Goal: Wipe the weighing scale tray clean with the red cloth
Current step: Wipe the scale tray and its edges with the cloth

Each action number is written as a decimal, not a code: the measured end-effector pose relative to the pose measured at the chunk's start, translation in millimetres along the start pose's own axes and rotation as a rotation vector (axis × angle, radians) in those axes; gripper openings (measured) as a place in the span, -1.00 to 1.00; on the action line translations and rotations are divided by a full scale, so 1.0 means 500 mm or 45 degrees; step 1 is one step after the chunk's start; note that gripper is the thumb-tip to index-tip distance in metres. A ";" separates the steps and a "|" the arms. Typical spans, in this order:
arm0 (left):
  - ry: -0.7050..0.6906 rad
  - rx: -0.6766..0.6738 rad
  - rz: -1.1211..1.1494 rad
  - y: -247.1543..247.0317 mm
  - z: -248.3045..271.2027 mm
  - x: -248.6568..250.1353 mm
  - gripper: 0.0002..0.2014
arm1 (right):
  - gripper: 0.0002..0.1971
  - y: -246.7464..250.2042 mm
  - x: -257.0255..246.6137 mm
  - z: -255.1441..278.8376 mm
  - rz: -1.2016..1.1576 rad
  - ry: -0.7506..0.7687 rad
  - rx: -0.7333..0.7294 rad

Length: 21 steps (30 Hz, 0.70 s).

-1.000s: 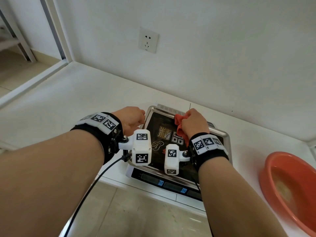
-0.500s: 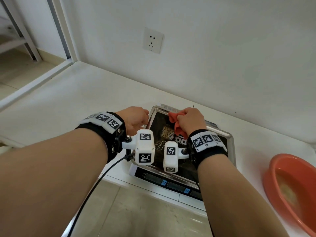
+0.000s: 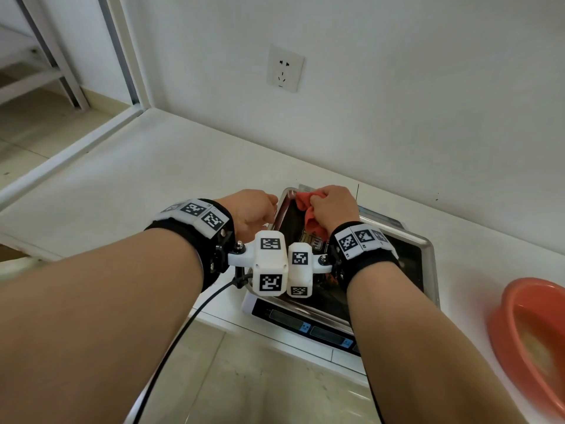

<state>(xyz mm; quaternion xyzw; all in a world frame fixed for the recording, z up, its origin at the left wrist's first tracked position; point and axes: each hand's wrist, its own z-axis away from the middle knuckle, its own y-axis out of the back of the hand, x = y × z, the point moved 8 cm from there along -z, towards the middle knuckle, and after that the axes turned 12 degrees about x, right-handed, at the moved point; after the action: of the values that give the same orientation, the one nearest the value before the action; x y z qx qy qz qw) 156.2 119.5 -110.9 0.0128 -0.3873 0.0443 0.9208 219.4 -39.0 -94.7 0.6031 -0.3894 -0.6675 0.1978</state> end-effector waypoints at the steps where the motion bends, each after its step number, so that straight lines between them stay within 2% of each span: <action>1: -0.006 0.003 -0.002 0.001 -0.004 0.000 -0.54 | -0.79 -0.005 -0.011 0.000 0.013 0.027 -0.042; 7: -0.053 0.022 -0.008 0.010 -0.008 0.002 -0.37 | -0.81 -0.035 -0.049 0.009 0.207 0.197 -0.260; 10: -0.046 0.023 -0.003 0.015 -0.008 0.004 -0.36 | -0.83 -0.041 -0.044 0.019 0.215 0.190 -0.469; 12: -0.062 0.028 -0.014 0.019 -0.009 0.006 -0.36 | -0.86 -0.024 -0.039 0.017 0.223 0.163 -0.517; 16: -0.068 0.024 -0.009 0.018 -0.009 0.005 -0.35 | -0.79 0.018 0.000 -0.012 0.127 0.007 -0.299; 18: -0.071 0.029 -0.010 0.019 -0.010 0.005 -0.36 | -0.82 0.025 0.016 -0.016 0.084 -0.046 -0.185; 21: -0.073 0.032 -0.026 0.021 -0.008 0.007 -0.37 | -0.91 0.035 0.021 -0.017 0.109 0.004 -0.034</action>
<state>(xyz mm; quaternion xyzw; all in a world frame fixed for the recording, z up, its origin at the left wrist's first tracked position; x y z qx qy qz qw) 160.5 130.4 -111.2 0.0296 -0.4129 0.0392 0.9094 221.7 -59.8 -87.8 0.5841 -0.4056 -0.6627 0.2349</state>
